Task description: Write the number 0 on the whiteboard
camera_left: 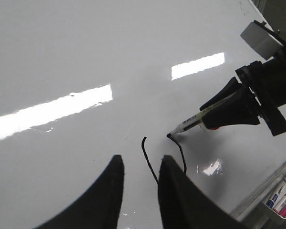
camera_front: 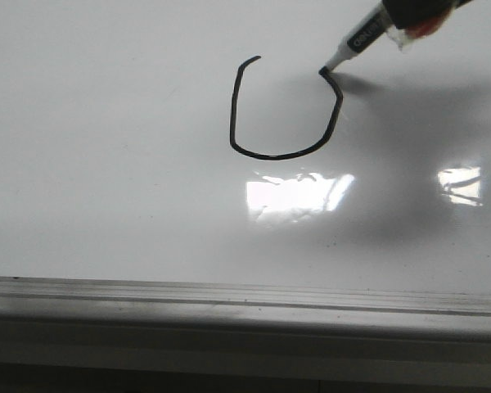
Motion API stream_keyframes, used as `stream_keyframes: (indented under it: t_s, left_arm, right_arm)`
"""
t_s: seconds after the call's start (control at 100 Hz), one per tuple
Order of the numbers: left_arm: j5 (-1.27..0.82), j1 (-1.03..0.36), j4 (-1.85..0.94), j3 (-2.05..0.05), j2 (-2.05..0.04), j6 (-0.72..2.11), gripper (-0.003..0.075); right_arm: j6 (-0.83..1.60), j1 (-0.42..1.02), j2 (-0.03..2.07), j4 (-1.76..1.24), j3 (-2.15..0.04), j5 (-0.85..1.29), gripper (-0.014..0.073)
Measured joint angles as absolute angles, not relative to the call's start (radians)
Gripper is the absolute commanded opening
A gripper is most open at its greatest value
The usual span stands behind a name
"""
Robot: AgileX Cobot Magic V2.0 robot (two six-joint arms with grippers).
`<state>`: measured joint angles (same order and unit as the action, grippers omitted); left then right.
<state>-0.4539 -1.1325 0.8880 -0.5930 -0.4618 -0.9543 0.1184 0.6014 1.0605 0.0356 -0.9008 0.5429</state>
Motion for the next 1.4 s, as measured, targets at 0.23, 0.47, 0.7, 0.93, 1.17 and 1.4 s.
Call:
stream_keyframes:
  t_s: [0.23, 0.47, 0.7, 0.93, 1.17, 1.4]
  left_arm:
    - [-0.45, -1.132, 0.888, -0.593, -0.462, -0.954, 0.0155]
    - [-0.444, -1.132, 0.888, -0.593, -0.462, -0.954, 0.0155]
    - [-0.442, -1.132, 0.888, -0.593, -0.462, -0.954, 0.0155]
    - [-0.428, -1.132, 0.888, -0.593, -0.462, -0.954, 0.0155]
    - [-0.428, -1.132, 0.888, -0.593, -0.462, -0.954, 0.0155]
    - [-0.426, -1.132, 0.888, -0.593, -0.462, -0.954, 0.0155]
  right_arm:
    - [0.116, 0.601, 1.113, 0.036, -0.948, 0.517, -0.0047]
    - [0.115, 0.626, 1.14, 0.046, -0.957, 0.483, -0.0047]
    - [0.114, 0.68, 1.179, 0.063, -0.961, 0.446, -0.0047]
    - [0.114, 0.686, 1.183, 0.068, -0.961, 0.448, -0.0047]
    - [0.112, 0.706, 1.185, 0.06, -0.964, 0.474, -0.0047]
    - [0.11, 0.737, 1.192, 0.05, -0.962, 0.499, -0.0047]
